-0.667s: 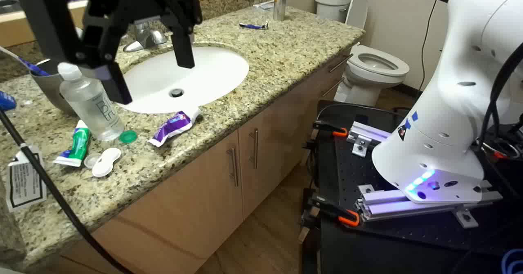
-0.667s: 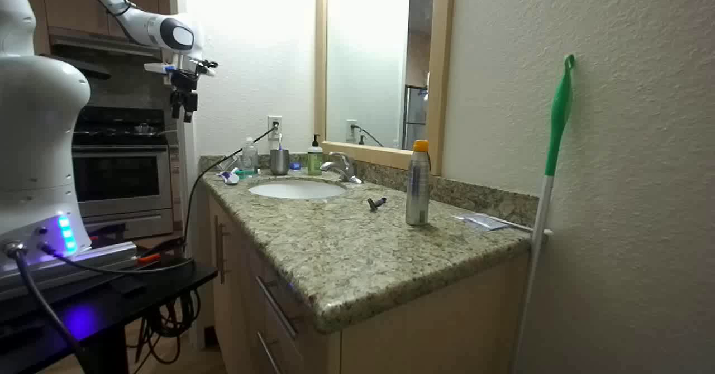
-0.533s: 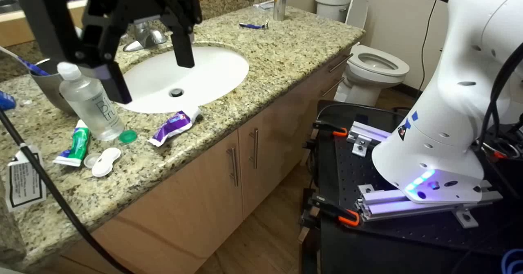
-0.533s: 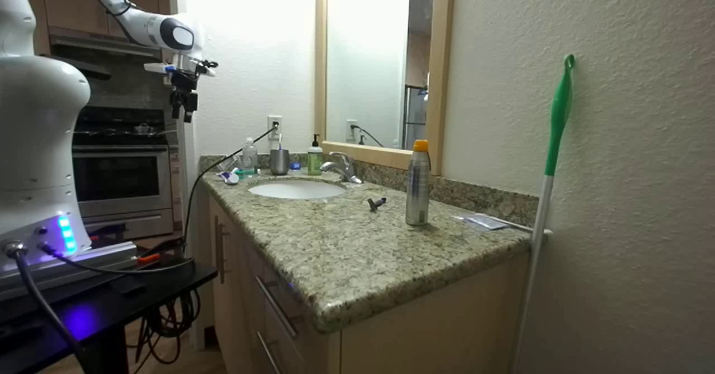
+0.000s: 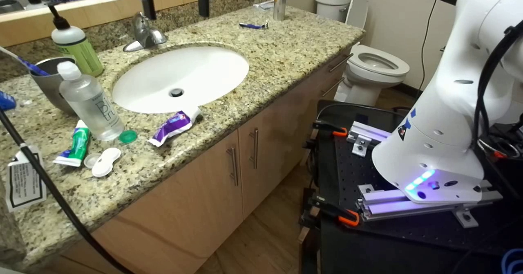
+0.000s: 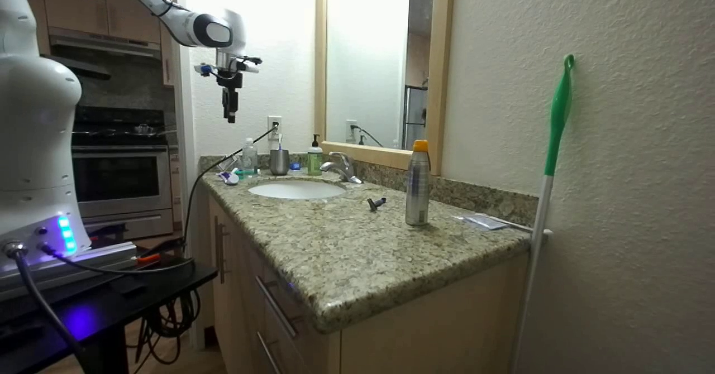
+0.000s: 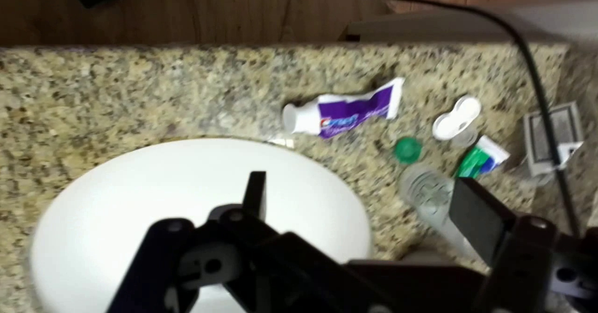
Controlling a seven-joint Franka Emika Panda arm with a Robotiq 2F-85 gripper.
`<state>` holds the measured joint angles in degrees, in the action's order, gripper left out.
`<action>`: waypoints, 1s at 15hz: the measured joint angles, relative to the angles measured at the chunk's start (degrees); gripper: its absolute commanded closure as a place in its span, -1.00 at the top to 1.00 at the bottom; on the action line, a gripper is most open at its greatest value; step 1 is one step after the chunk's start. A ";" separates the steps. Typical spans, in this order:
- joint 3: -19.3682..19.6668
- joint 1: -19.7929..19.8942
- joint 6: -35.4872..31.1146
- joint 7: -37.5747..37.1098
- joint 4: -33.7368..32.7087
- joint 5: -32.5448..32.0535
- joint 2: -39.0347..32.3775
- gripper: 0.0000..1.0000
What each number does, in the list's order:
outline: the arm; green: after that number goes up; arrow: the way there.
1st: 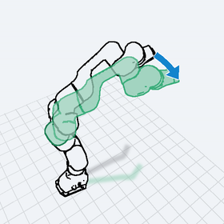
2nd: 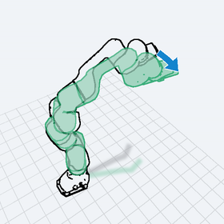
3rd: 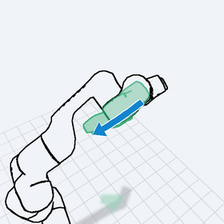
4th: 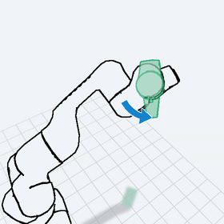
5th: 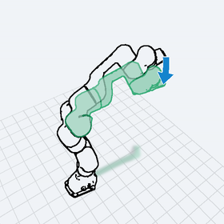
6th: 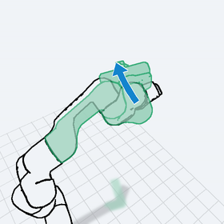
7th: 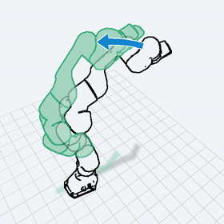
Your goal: Move the shaving stick to the left side of the sink
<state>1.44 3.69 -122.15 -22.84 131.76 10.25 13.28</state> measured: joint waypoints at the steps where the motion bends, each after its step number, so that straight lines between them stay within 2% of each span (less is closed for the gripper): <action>1: 2.12 1.85 -0.18 0.05 -0.21 -0.08 0.00 1.00; 4: 8.53 6.96 0.08 0.30 -1.86 0.63 -0.31 1.00; 6: 11.85 8.50 3.11 1.60 -4.33 4.39 -0.28 1.00; 10: 12.01 8.33 4.83 4.35 -5.43 3.86 -0.68 1.00; 11: 11.90 8.31 2.67 4.74 -5.38 3.09 -1.67 1.00; 15: 14.07 9.85 -18.42 8.11 -6.01 0.93 -10.44 1.00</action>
<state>15.51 13.54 -140.57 -14.73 125.75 11.18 2.84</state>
